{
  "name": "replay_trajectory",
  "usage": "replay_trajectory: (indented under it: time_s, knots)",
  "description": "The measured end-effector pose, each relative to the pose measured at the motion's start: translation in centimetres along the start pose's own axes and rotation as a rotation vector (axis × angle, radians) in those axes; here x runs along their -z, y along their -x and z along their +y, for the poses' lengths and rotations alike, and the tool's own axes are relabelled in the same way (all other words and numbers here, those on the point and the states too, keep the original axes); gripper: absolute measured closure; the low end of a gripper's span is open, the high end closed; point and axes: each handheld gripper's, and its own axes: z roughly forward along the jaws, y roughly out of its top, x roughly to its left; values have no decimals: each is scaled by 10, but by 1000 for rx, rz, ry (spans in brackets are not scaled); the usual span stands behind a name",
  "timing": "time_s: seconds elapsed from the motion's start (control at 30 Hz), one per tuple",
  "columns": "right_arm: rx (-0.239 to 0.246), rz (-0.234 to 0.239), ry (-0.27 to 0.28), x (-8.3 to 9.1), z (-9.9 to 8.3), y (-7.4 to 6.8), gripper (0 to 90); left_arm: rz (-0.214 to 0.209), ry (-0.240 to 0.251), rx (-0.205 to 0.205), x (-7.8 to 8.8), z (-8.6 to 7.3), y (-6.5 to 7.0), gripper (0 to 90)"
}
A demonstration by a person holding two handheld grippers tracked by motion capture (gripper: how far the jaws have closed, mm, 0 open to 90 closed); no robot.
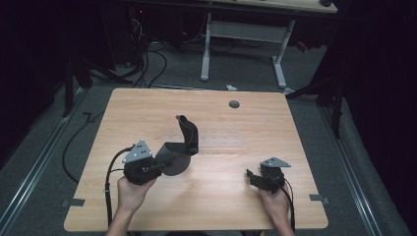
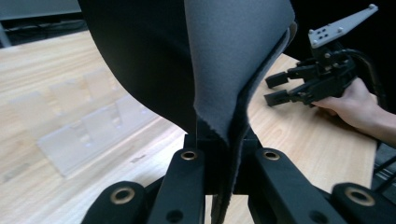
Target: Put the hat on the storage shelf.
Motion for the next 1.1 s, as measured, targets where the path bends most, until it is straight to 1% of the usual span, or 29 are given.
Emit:
replay_trajectory:
  time_s: [0.07,0.2,0.3,0.5,0.53,0.63,0.67,0.8,0.9,1.0,1.1]
  knots:
    - [0,-1,0,0,0,0,367,8,7,3,1,3,-2,861]
    - [-1,0,0,0,0,0,367,37,16,5,1,10,-6,861]
    - [3,0,1,0,0,0,366,46,30,-9,2,15,-6,861]
    - [4,2,0,0,0,0,362,66,64,-13,0,26,-10,860]
    - [4,2,0,0,0,0,361,68,63,-14,0,28,-10,860]
    - [5,3,-1,0,0,0,356,71,79,-25,-2,33,-11,860]
    - [4,4,-1,0,0,-1,355,76,81,-38,-4,35,-12,861]
    - [5,5,-1,0,0,-1,353,85,88,-48,-8,40,-16,860]
    - [5,5,-1,0,0,-1,353,97,93,-49,-12,44,-19,861]
    - [7,6,-1,0,0,-1,352,111,96,-71,-17,47,-22,860]
    - [7,6,-1,0,0,-1,352,110,103,-68,-20,50,-25,860]
